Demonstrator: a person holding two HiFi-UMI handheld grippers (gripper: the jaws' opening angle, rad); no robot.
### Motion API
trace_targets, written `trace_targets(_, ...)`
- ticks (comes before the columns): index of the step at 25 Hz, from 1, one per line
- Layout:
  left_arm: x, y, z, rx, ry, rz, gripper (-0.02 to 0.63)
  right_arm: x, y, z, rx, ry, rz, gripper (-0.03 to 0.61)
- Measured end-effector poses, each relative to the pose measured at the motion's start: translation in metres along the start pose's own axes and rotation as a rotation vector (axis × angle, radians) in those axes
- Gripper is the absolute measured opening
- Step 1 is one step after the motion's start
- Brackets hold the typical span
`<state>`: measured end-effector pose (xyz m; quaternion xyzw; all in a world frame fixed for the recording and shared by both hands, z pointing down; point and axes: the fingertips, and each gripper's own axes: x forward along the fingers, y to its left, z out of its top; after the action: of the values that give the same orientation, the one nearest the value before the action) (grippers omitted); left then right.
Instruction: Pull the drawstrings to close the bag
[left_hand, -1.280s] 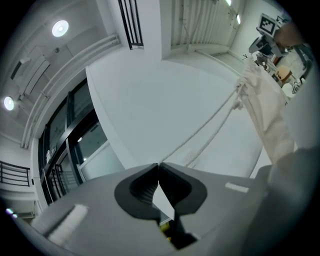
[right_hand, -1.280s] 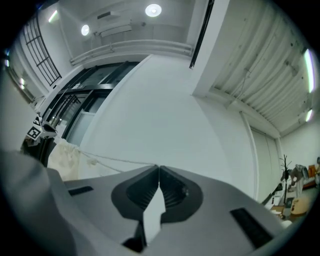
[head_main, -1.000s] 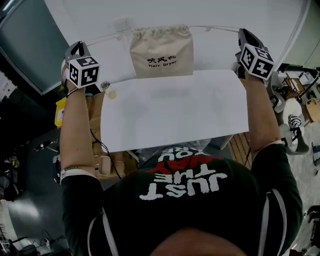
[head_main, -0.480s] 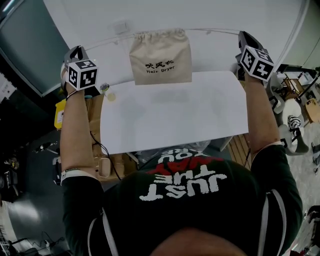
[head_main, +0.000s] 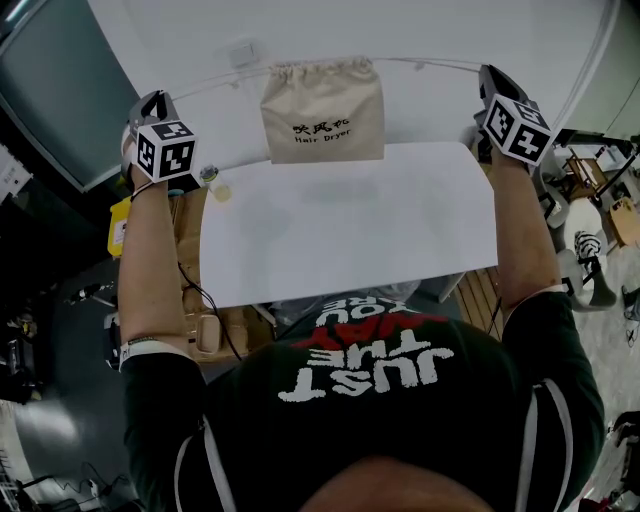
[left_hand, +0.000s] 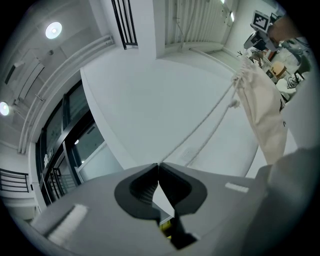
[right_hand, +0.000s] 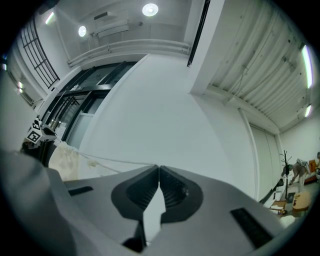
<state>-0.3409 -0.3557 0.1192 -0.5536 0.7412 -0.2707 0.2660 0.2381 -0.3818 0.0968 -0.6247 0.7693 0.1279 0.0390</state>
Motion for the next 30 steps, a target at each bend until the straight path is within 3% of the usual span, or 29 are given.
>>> trace_targets(21, -0.001, 0.002, -0.003, -0.001, 0.008, -0.003, 0.014, -0.003, 0.001, 0.002, -0.017, -0.007, -0.005, 0.011)
trace_targets(30, 0.003, 0.002, -0.019, -0.022, 0.058, -0.017, 0.014, 0.0, -0.004, -0.009, 0.021, 0.014, -0.004, 0.011)
